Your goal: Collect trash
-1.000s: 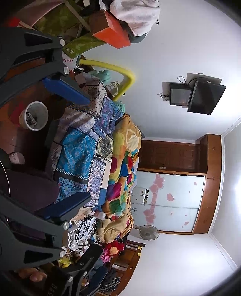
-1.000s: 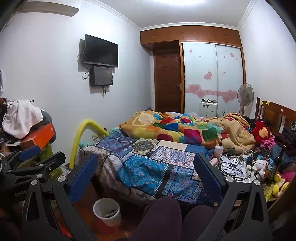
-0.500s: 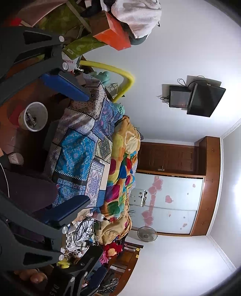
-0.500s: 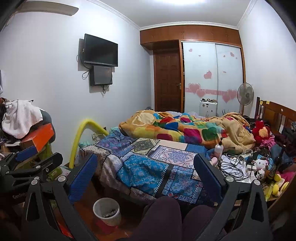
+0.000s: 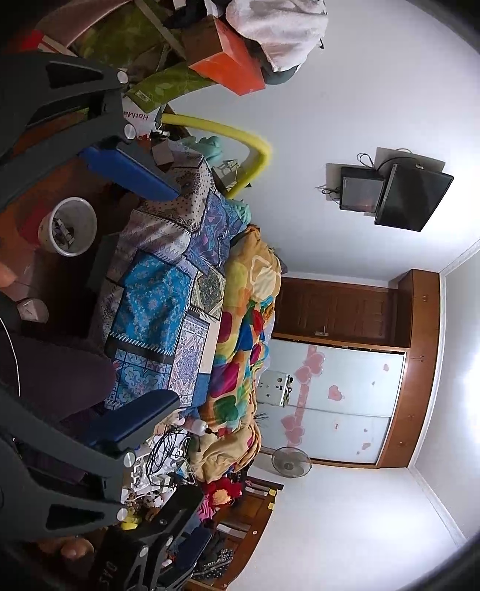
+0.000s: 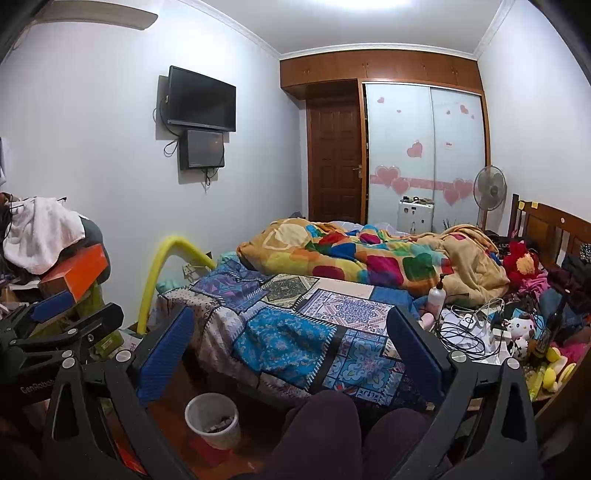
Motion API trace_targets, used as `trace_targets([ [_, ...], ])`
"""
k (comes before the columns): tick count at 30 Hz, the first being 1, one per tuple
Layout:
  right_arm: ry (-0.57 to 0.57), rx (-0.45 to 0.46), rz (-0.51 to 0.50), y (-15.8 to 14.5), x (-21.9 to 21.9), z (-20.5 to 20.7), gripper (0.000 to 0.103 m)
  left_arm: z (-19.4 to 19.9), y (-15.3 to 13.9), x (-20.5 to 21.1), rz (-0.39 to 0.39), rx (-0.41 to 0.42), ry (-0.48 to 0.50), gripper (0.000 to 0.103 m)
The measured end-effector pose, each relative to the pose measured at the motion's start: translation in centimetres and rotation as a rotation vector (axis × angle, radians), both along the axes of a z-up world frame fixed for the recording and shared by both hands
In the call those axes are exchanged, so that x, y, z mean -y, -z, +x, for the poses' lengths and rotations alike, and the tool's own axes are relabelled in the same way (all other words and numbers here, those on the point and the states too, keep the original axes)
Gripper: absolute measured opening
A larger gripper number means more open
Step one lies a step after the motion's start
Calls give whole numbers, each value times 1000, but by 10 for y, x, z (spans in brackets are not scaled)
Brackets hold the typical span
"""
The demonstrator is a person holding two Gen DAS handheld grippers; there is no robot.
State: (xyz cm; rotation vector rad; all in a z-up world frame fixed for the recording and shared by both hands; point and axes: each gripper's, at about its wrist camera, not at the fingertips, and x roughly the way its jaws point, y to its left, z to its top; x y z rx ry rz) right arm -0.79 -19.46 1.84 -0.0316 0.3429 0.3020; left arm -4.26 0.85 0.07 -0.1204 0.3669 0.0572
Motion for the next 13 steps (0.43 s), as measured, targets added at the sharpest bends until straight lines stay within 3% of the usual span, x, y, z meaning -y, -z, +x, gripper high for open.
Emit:
trace_targets([
  [13, 3, -14, 7, 3, -3, -3, 103, -2, -3, 8, 30, 9, -1, 102],
])
